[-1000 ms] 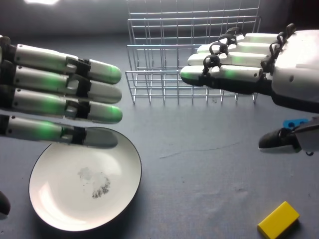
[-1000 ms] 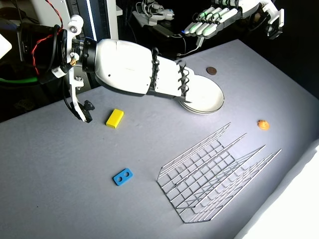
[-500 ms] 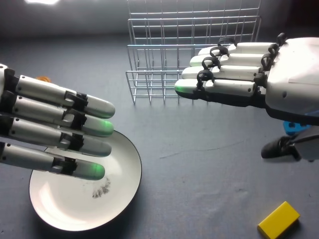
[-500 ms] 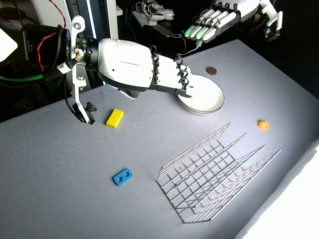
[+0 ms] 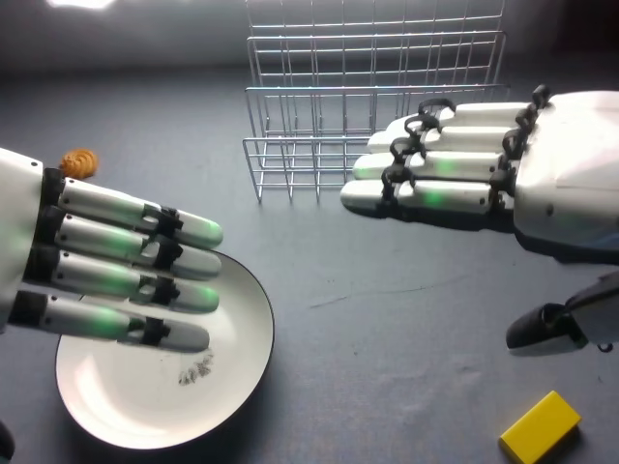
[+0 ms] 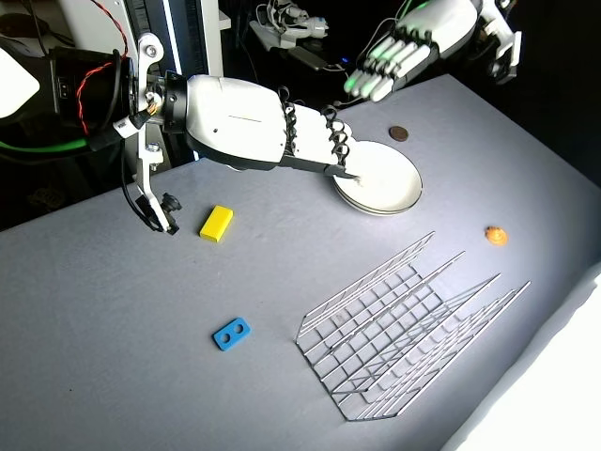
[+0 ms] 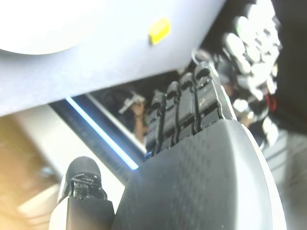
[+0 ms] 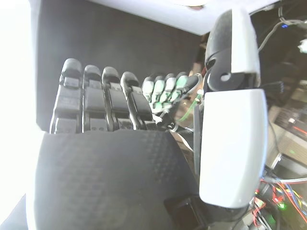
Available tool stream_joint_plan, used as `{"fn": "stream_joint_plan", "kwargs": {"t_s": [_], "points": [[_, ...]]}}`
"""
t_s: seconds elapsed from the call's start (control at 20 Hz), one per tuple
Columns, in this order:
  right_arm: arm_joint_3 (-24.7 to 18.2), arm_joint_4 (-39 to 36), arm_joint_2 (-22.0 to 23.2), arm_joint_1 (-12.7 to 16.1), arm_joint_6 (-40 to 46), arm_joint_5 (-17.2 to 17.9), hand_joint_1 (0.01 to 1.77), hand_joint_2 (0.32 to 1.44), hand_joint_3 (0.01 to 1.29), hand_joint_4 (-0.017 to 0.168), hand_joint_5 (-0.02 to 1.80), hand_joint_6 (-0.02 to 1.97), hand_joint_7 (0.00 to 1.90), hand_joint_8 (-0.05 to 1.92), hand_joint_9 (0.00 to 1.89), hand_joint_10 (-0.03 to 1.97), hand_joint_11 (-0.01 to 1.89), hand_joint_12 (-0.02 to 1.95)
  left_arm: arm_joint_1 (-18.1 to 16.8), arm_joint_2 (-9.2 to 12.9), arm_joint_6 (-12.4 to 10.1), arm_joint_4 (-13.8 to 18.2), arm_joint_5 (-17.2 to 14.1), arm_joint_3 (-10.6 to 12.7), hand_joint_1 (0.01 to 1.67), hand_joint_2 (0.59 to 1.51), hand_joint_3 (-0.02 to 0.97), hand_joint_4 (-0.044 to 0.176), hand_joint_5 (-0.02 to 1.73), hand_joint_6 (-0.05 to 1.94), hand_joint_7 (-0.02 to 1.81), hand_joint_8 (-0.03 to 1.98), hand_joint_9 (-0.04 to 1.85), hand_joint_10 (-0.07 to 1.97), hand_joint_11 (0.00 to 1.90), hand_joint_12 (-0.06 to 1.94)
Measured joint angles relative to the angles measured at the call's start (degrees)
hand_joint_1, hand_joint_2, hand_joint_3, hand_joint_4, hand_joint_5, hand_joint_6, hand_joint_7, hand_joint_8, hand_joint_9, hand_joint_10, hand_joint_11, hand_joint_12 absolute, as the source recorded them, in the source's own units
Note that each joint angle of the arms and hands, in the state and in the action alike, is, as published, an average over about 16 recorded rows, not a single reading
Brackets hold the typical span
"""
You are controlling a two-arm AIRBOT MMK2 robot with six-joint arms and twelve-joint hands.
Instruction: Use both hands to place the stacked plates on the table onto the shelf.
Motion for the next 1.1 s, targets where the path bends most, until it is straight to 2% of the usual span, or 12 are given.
{"fn": "stream_joint_plan", "kwargs": {"t_s": [0.45, 0.65, 1.1], "points": [[0.2, -3.7, -0.9, -0.5, 0.0, 5.3, 1.02, 0.90, 0.02, 0.002, 0.02, 0.02, 0.02, 0.01, 0.01, 0.00, 0.02, 0.20, 11.9, 0.0, 0.0, -0.7, 7.7, -0.5, 0.02, 1.168, 0.008, 0.000, 0.09, 0.01, 0.07, 0.02, 0.03, 0.01, 0.02, 0.01], [0.4, -5.1, -1.6, -1.0, 0.2, 7.4, 1.01, 0.90, 0.02, 0.002, 0.02, 0.02, 0.02, 0.01, 0.01, 0.00, 0.02, 0.20, 16.9, -0.6, 0.0, -2.0, 11.8, -0.4, 0.02, 1.168, 0.008, 0.000, 0.09, 0.01, 0.07, 0.02, 0.03, 0.01, 0.02, 0.01], [0.8, -7.7, -2.7, -2.3, 0.3, 8.4, 1.01, 0.91, 0.02, 0.000, 0.02, 0.02, 0.02, 0.01, 0.01, 0.00, 0.02, 0.23, 23.8, -3.4, 0.0, -6.9, 21.3, 1.1, 0.03, 1.168, 0.008, 0.000, 0.07, 0.01, 0.06, 0.02, 0.02, 0.01, 0.02, 0.01]]}}
